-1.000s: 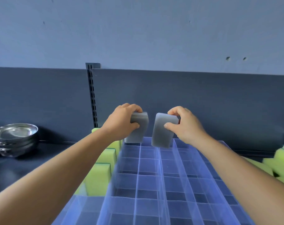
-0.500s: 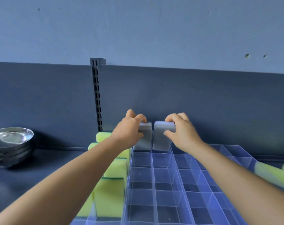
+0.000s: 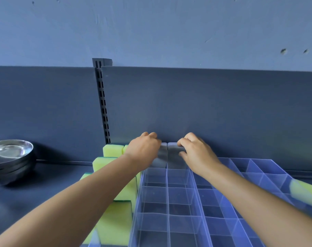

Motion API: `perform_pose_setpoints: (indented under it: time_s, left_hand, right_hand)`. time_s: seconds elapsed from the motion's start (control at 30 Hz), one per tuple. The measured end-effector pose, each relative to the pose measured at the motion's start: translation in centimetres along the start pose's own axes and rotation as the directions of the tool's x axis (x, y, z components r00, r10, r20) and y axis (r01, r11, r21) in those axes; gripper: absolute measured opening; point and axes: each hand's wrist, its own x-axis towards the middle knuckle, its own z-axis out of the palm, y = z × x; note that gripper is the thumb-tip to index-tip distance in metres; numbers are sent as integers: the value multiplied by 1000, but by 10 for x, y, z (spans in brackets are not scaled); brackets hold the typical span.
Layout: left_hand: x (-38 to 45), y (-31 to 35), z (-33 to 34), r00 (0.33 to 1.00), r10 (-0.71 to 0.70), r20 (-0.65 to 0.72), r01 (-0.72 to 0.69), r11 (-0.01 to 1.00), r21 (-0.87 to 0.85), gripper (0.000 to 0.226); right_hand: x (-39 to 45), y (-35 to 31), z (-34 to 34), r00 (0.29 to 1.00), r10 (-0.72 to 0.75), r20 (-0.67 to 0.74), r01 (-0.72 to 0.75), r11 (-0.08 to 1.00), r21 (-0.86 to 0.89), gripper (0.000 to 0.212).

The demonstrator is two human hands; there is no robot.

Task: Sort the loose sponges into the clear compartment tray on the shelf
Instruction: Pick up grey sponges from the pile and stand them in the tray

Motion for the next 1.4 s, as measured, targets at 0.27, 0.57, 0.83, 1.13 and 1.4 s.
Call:
perform_pose_setpoints:
  time_s: [0.27,0.57,0.83,1.13,1.4]
  left_hand:
    - [-10,10,-17,999,38,11,-37,998,-52,32]
    - [-14,73,-36,967,240,-90,-250,961,-119,51]
    - [-17,152,-45,910,397,-119,-413,895,-169,52]
    - [-24,250,-58,875,469,-118,-484,849,-211,49]
    - [-27,350,-56,863,505,-23,-495,835,-239,55]
  right_hand:
    - [-14,-2,-22,998,31,56,-30,999,-22,43]
    - [-75,16,-65,983,172,66,-162,978,-132,70]
    - [-143,64,-97,940,340,34,-328,926,-187,65]
    - [-209,135,-132,890,456,16,-444,873,-202,66]
    - [-266,209,-158,835,532,140,-505,843,-185,73]
